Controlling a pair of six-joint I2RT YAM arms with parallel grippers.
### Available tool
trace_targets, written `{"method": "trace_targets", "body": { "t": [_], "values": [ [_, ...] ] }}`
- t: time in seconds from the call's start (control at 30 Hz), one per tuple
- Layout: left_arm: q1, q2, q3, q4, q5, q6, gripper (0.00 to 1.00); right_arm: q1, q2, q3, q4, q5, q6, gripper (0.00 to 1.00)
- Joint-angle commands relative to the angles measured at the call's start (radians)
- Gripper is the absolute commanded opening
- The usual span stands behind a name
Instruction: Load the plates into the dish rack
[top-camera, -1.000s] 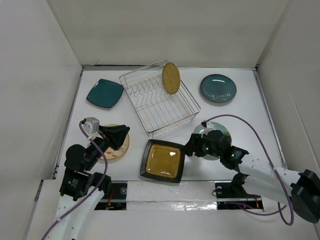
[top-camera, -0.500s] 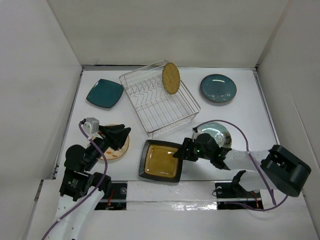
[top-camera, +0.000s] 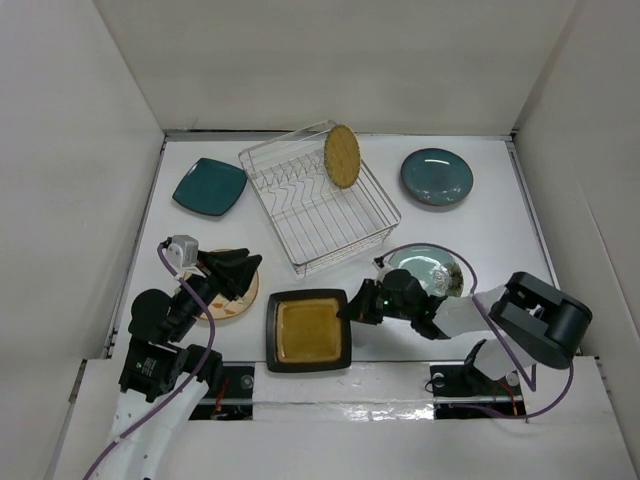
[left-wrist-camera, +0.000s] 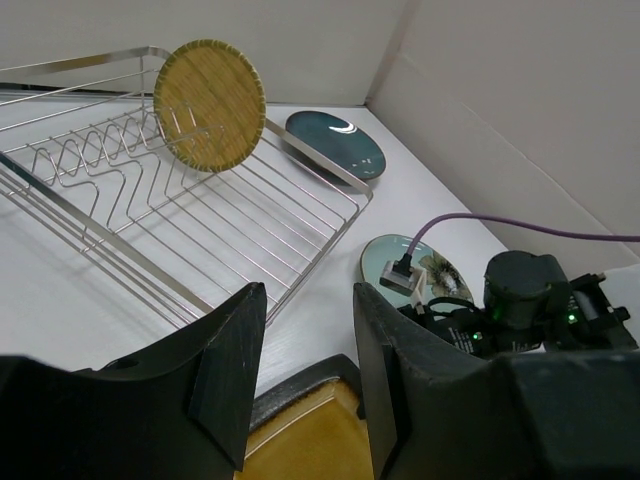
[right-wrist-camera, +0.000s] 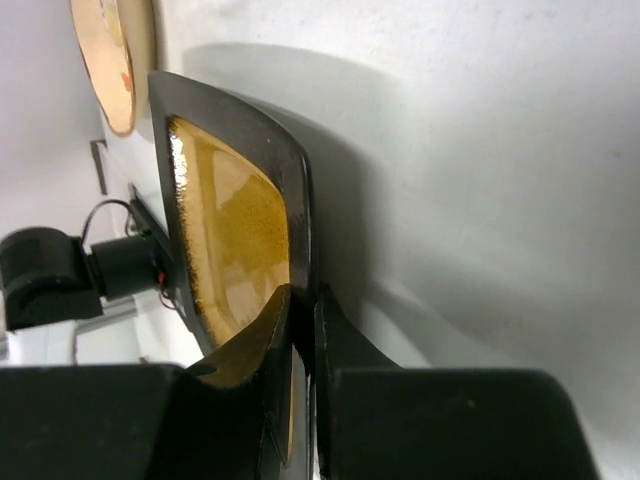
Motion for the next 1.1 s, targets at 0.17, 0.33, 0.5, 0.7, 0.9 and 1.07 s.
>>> {"method": "trace_targets", "body": {
  "t": [0.17, 0.33, 0.5, 0.7, 0.9, 1.07],
  "values": [
    [-0.007, 0.011, 0.000, 0.042, -0.009, -0.002, 0.37, 0.060, -0.350, 0.101, -0.348, 0.062, -0.251, 0.00],
    [-0.007, 0.017, 0.006, 0.033, -0.026, 0.004, 0.37, 0.019, -0.511, 0.262, -0.492, -0.023, -0.340, 0.00],
    [0.041, -0.035, 0.018, 0.022, -0.061, 0.012, 0.37, -0.098, -0.517, 0.458, -0.548, -0.054, -0.415, 0.00],
    [0.041, -0.067, 0.023, 0.006, -0.114, 0.012, 0.37, -0.262, -0.409, 0.604, -0.367, -0.057, -0.419, 0.00],
    [0.041, -0.067, 0.017, 0.011, -0.100, 0.009, 0.37, -0.334, -0.180, 0.838, -0.249, 0.146, -0.481, 0.00],
    [0.041, -0.046, 0.015, 0.008, -0.104, 0.000, 0.37, -0.334, 0.010, 1.053, -0.199, 0.406, -0.620, 0.00]
  ]
}}
